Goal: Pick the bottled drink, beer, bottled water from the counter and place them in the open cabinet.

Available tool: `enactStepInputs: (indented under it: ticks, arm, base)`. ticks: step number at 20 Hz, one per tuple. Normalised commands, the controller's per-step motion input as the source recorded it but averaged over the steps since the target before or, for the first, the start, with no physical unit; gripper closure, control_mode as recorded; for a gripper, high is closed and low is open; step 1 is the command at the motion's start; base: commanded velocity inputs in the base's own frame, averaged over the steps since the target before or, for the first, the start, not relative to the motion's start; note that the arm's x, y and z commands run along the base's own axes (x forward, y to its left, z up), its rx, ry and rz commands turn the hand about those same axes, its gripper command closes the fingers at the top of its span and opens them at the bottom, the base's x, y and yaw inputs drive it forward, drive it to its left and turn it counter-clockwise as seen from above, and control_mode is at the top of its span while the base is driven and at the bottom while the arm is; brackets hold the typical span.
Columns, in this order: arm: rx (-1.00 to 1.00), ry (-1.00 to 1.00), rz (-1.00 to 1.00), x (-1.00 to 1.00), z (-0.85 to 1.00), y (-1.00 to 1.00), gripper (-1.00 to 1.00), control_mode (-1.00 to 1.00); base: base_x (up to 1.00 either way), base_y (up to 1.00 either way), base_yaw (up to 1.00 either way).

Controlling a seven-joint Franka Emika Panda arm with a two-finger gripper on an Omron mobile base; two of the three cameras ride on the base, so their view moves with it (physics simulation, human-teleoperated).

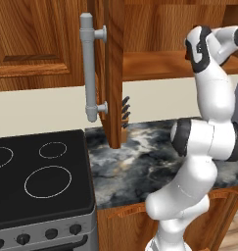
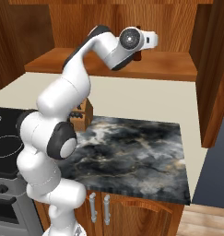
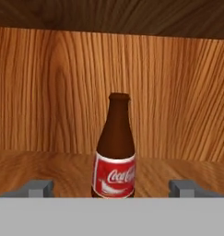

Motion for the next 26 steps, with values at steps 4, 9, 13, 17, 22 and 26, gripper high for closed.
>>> enactStepInputs:
  ticks: [4, 9, 13, 17, 22, 26]
  arm:
    - [0.0, 0.04, 0.0, -0.75, 0.0, 0.0, -1.0, -1.0]
    - [0.0, 0.03, 0.0, -0.98, -0.2, 0.2, -1.0, -1.0]
    - [0.0, 0.02, 0.0, -1.0, -0.27, 0.53, -1.0, -1.0]
    - [0.0, 0.09, -0.01, -0.96, -0.19, 0.74, -1.0, -1.0]
    - [0.0, 0.11, -0.01, -0.84, -0.1, 0.54, -1.0, -1.0]
    - [0.0, 0.15, 0.0, -0.75, -0.01, 0.23, -1.0, -1.0]
  base:
    - [0.0, 0.0, 0.0]
    - [0.0, 0.0, 0.0]
    - [0.0, 0.0, 0.0]
    - [0.0, 0.0, 0.0]
    - [0.0, 0.0, 0.0]
    - [0.0, 0.0, 0.0]
